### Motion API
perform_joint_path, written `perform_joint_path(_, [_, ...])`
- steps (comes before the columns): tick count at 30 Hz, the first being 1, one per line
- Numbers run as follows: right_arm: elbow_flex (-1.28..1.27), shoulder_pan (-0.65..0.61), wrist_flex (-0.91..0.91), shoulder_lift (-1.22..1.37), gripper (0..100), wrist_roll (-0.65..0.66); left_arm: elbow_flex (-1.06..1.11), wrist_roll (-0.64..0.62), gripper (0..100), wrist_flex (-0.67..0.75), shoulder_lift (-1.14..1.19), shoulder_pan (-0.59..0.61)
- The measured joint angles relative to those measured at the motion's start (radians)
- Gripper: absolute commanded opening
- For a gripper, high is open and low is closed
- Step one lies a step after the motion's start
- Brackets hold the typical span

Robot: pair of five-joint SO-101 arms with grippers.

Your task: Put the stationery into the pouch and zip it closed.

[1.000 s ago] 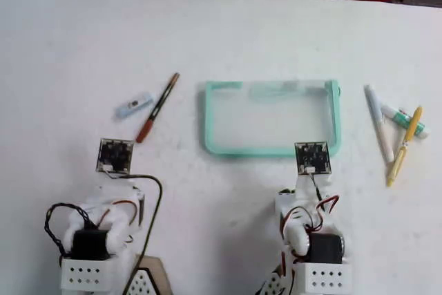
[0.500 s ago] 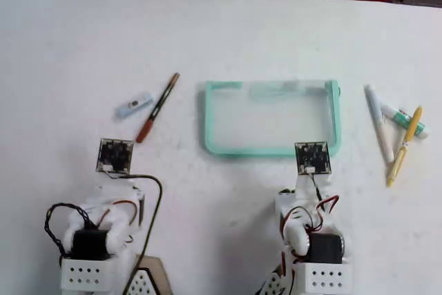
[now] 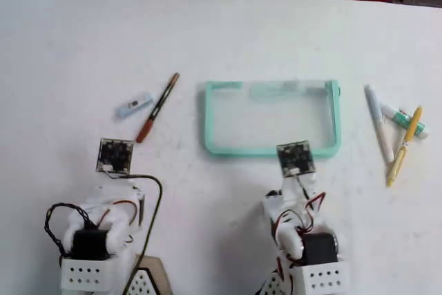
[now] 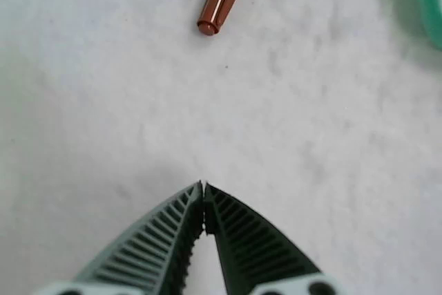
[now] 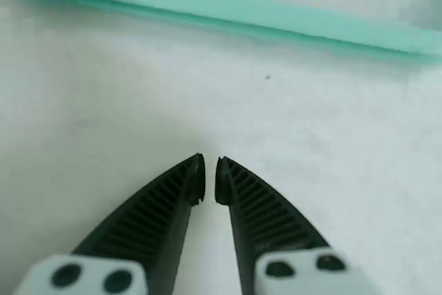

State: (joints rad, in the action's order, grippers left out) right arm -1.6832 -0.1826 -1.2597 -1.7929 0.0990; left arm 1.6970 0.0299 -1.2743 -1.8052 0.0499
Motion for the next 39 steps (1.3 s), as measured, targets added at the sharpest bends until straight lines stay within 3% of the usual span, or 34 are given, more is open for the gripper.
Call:
perform_joint_path(7, [0.000,-0.203,0.000,0.000,4.3,0.000,0.000,0.000,3,0.000,0.000,0.000])
perform_joint_path(18, [0.000,-0.236,0.000,0.000,4.4,0.000,0.000,0.000,3,0.000,0.000,0.000])
perform_joint_path(32, [0.000,-0.229,0.000,0.000,4.2,0.000,0.000,0.000,3,0.000,0.000,0.000])
perform_joint_path(39, [0.000,-0.044,0.000,0.000,4.5,0.000,0.000,-0.003,2,0.000,0.000,0.003])
